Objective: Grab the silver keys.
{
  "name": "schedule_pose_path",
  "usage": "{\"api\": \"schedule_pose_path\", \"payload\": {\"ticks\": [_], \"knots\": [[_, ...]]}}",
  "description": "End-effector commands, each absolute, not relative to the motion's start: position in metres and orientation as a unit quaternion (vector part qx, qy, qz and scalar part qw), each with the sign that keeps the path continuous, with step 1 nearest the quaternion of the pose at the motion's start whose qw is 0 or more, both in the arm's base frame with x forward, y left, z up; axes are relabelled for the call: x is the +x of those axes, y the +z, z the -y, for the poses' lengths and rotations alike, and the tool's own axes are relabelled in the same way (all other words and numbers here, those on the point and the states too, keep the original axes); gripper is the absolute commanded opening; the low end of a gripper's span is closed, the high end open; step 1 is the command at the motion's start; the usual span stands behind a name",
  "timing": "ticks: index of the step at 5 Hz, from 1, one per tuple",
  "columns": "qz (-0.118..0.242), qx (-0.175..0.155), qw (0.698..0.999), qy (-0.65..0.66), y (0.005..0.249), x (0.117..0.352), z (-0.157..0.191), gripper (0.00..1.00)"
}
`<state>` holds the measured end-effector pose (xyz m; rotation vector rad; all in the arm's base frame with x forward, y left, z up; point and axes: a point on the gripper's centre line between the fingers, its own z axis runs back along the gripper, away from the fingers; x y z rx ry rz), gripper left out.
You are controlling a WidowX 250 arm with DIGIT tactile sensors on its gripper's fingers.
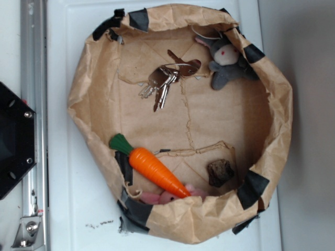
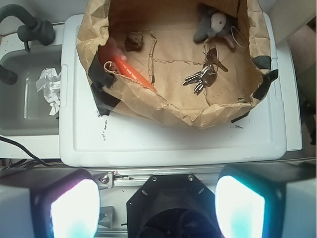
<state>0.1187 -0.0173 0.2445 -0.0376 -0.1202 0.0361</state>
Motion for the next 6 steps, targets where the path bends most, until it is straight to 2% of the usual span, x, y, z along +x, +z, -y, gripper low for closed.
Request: {"api": "schedule_pose_path", "payload": {"ticks": [1,3,4,5,6], "knots": [[0.060,-0.019,0.998,0.018,0.244,0.119,0.017,1.00],[0.072,-0.008,0.993,0.091,0.210,0.206,0.006,1.00],[0.080,0.003,0.992,0.100,0.192,0.231,-0.010,1.00],[0.083,0.003,0.990,0.112,0.156,0.239,-0.045,1.00],[0.088,0.000,0.989,0.118,0.133,0.240,-0.067,1.00]]}}
